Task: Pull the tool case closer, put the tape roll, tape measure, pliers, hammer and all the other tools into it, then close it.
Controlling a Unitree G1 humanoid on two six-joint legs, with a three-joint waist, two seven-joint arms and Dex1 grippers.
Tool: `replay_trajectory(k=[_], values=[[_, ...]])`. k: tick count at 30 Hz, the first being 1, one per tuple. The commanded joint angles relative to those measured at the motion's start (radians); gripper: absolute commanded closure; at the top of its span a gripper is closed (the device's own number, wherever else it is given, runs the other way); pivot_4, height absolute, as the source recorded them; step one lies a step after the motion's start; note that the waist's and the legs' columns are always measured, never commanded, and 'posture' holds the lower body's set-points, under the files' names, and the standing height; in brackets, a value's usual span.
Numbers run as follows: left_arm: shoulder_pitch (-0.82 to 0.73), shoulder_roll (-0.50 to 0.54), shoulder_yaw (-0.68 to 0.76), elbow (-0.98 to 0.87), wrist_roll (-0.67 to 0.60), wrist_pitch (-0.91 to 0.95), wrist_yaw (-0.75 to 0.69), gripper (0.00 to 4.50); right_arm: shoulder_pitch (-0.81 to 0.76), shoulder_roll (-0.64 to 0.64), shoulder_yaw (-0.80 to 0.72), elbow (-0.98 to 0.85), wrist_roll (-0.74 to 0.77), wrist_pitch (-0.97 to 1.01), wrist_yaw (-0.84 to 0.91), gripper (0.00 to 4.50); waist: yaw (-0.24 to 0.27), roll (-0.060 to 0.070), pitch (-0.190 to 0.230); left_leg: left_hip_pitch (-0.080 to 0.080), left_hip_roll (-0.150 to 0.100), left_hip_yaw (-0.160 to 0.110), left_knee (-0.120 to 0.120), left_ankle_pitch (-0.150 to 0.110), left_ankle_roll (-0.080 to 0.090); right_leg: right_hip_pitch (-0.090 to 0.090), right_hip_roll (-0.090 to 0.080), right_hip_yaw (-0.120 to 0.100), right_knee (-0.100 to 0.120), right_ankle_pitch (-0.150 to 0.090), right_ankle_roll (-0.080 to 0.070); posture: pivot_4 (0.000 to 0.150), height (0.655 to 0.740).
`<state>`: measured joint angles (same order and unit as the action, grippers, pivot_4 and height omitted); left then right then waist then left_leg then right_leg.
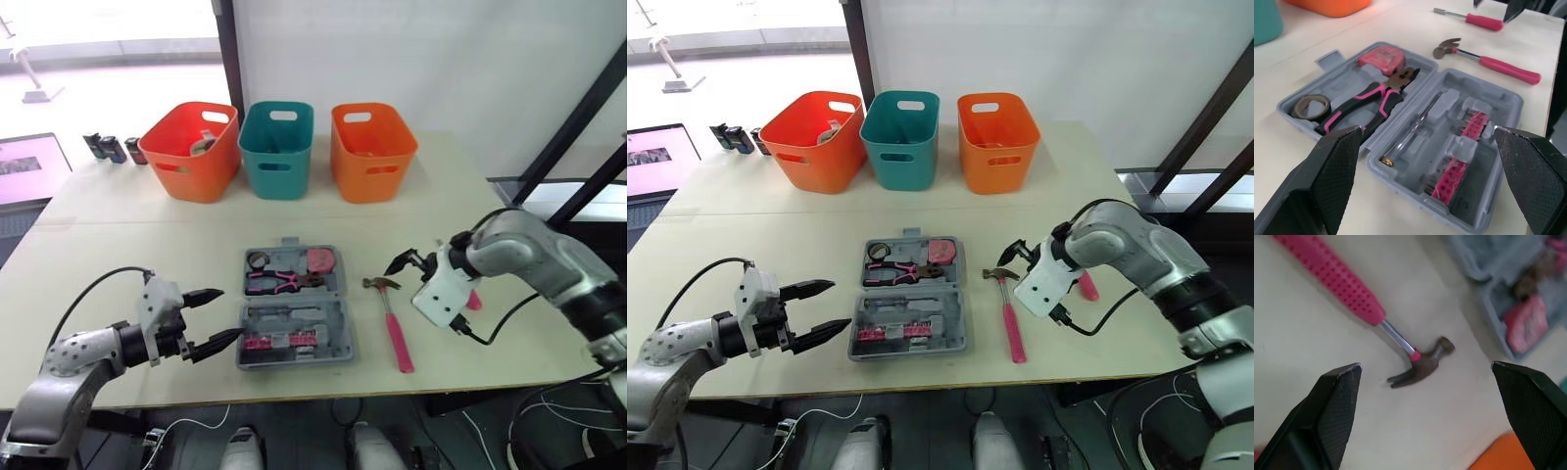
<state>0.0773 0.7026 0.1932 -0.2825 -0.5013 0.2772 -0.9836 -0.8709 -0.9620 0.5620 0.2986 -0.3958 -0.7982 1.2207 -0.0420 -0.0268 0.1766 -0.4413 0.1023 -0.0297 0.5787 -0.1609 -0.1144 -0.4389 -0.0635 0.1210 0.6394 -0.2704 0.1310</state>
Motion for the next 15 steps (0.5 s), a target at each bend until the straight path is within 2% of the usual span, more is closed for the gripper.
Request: replay_trajectory(k=[1, 15], values=[[0.011, -0.005, 0.024, -0.055, -0.008, -0.006, 0.027, 0.00, -0.049, 0.018, 0.028, 0.054, -0.073, -0.115, -0.005, 0.03, 0.002, 0.000, 0.000, 0.000, 0.000, 0.000, 0.000, 0.000, 0.000, 0.000, 0.000, 0.000, 0.000, 0.000, 0.000, 0.150, 0.7400], [0.028, -0.007, 0.004, -0.141, -0.038, 0.048, 0.071, 0.00, -0.205, 0.178, 0.133, 0.284, -0.359, -0.234, -0.135, 0.03, -0.004, 0.000, 0.000, 0.005, 0.000, 0.000, 0.000, 0.000, 0.000, 0.003, 0.000, 0.000, 0.004, 0.000, 0.000, 0.150, 0.7400]])
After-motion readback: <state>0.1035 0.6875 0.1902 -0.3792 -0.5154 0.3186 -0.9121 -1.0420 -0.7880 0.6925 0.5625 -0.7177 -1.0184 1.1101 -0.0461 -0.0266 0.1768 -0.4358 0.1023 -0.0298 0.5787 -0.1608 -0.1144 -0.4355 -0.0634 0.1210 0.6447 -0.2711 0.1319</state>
